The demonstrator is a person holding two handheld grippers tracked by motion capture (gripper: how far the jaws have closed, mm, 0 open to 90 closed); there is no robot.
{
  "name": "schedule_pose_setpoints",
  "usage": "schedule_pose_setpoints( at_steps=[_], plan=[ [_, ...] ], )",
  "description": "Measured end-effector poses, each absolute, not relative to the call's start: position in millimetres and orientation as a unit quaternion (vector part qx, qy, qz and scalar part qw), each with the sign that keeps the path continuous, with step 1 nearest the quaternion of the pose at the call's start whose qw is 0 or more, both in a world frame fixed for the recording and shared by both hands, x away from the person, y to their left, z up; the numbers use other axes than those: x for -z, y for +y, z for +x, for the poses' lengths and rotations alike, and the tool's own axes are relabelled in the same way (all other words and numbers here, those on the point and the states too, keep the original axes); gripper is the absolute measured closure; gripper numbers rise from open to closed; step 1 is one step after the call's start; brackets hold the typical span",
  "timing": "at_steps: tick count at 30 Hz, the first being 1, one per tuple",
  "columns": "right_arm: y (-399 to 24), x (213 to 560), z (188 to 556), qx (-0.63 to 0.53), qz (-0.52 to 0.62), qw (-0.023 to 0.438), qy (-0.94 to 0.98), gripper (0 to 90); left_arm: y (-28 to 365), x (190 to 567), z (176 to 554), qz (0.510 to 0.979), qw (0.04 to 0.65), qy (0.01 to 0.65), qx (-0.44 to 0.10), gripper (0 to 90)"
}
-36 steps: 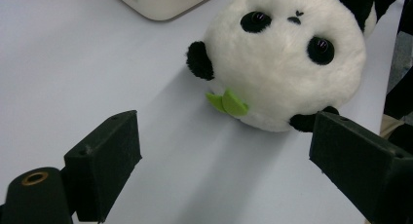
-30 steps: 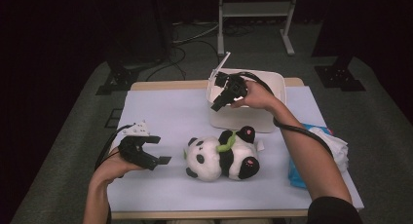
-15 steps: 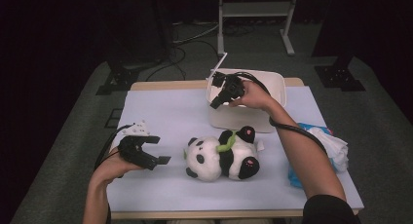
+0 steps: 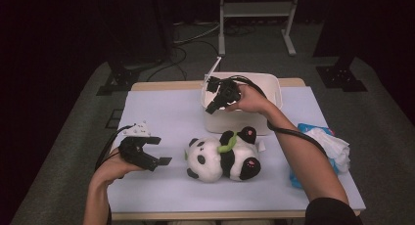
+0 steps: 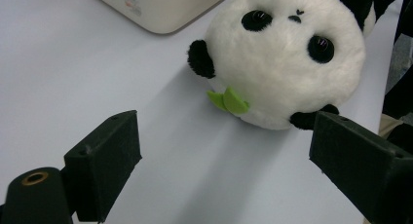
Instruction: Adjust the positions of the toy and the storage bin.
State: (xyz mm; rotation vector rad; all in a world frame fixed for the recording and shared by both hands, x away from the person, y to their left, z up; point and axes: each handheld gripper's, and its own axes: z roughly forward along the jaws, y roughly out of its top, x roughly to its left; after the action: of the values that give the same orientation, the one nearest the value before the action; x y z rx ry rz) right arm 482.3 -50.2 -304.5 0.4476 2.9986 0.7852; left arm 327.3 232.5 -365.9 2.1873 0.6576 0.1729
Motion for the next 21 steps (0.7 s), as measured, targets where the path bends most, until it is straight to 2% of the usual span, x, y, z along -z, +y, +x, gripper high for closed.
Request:
schedule_pose_setpoints(
  at_steps=[21],
  plan=[
    [-20,304,469,-0.253,0.12,-0.011,0.96,83.0,233,365,326,0.871,0.413,0.258,-0.067,10.4]
  ],
)
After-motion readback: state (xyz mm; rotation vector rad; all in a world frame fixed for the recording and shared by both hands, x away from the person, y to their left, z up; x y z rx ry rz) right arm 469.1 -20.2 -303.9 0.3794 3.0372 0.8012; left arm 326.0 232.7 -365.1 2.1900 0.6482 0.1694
